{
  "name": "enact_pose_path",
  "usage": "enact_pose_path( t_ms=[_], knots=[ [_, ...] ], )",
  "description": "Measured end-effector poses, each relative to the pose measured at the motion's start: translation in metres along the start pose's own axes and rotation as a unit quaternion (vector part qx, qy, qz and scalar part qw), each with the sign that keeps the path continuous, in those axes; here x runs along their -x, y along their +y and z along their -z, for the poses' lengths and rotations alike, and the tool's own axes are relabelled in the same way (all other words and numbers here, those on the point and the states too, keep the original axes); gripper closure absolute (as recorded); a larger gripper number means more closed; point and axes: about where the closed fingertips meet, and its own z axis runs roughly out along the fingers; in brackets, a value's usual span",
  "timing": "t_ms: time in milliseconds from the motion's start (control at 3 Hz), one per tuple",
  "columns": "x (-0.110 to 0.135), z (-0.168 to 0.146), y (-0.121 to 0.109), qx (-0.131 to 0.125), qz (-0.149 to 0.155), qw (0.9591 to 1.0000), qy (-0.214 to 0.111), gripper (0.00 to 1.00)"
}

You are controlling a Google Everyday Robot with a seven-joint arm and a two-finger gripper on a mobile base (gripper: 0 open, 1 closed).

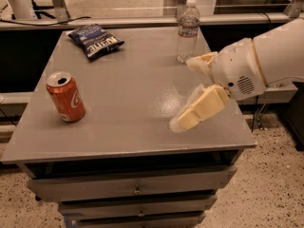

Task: Knock coke can over

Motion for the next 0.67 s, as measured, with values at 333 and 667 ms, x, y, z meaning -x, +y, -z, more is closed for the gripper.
enact_pose_path(
  t_ms=[333,667],
  knots=[
    [0.002,-0.003,0.002,0.011,0.0,0.9999,-0.012,0.0],
    [0.003,-0.03,0.009,0.033,-0.001,0.9982,-0.049,0.0]
  ],
)
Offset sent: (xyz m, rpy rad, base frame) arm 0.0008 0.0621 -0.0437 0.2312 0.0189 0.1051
